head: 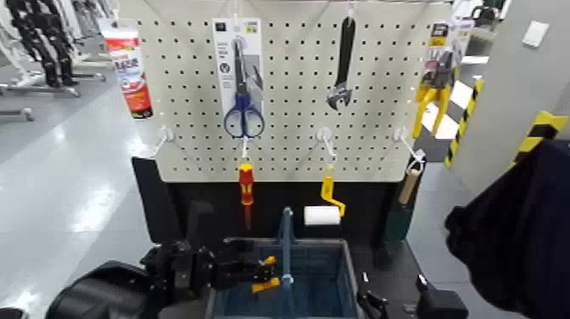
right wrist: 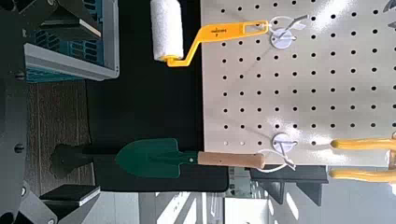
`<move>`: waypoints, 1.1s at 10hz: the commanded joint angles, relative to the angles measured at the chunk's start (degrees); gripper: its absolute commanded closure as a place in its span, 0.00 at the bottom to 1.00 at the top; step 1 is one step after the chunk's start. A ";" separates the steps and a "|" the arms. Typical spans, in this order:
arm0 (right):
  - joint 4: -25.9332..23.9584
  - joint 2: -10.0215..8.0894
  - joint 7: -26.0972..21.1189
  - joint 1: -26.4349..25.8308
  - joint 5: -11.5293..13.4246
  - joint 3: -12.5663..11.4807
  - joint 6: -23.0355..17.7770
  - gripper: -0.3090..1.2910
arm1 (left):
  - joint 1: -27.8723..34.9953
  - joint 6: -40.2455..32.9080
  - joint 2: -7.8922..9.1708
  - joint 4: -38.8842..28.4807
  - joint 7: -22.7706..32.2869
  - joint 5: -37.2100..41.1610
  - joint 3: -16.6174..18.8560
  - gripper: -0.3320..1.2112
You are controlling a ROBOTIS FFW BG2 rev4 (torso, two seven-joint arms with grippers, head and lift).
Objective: Put the yellow paint brush into the crate.
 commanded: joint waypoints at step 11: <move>-0.26 0.09 0.01 0.53 0.53 -0.18 0.26 0.28 | 27.39 -13.27 -7.33 -27.18 25.53 -11.02 19.83 0.26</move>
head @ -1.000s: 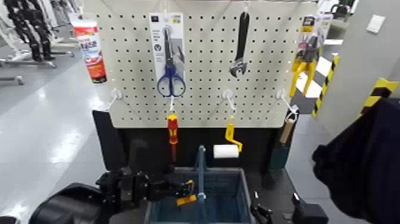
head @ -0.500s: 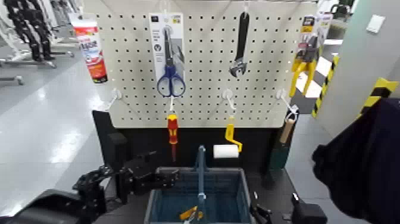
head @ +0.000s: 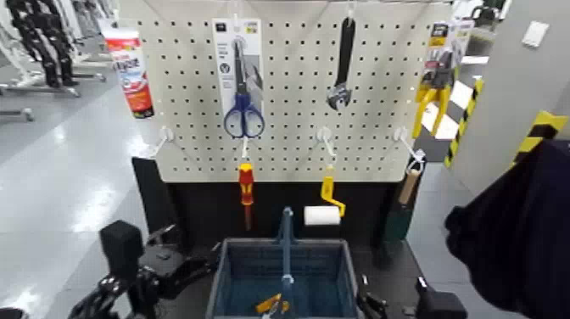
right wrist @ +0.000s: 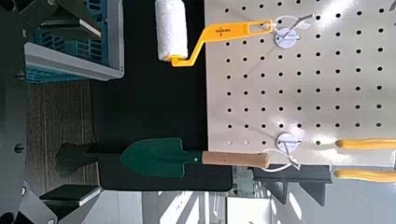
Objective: Put the yellow paint brush into the crate.
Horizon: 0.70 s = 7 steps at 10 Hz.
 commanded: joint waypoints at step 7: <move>0.09 0.61 0.81 1.92 2.91 -1.12 -2.98 0.28 | 10.41 -7.67 -5.63 -3.74 8.66 -7.61 2.24 0.27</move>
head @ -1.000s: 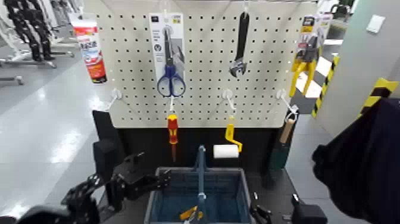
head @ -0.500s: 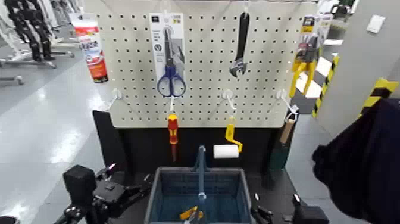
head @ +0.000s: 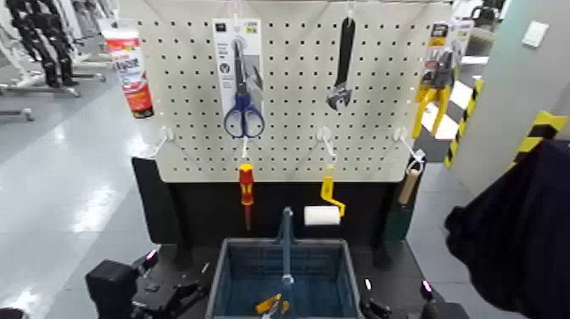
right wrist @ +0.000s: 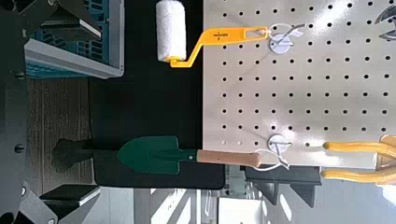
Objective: Put the yellow paint brush into the crate.
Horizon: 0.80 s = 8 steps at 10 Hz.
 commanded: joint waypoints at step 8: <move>0.38 0.29 0.19 0.29 0.28 -0.30 -0.72 0.28 | 2.93 -5.69 -0.40 -0.81 4.17 -3.45 -0.71 0.27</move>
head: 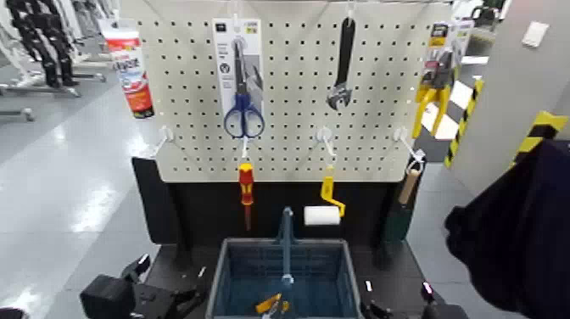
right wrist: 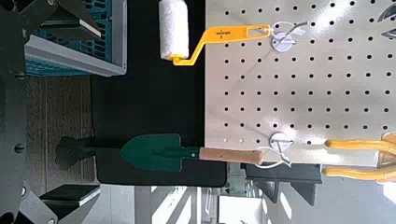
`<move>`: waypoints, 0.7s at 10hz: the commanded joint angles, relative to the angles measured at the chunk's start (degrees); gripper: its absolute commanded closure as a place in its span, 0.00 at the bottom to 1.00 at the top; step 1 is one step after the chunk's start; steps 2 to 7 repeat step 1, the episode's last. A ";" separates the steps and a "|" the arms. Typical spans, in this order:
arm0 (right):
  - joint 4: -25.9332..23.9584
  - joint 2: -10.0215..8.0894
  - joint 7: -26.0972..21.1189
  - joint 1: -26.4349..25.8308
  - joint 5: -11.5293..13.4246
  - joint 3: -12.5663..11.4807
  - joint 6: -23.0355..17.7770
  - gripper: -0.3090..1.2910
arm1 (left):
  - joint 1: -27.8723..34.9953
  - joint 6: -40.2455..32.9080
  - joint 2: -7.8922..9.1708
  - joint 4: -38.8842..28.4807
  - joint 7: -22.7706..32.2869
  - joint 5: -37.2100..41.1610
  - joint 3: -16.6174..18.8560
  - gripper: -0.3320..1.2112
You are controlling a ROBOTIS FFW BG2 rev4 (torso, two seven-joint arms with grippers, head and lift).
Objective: Put the yellow paint brush into the crate.
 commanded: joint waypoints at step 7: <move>0.17 0.06 0.01 0.00 -0.02 -0.09 -0.28 0.28 | -0.02 -0.47 0.00 0.17 0.17 -0.07 -0.01 0.27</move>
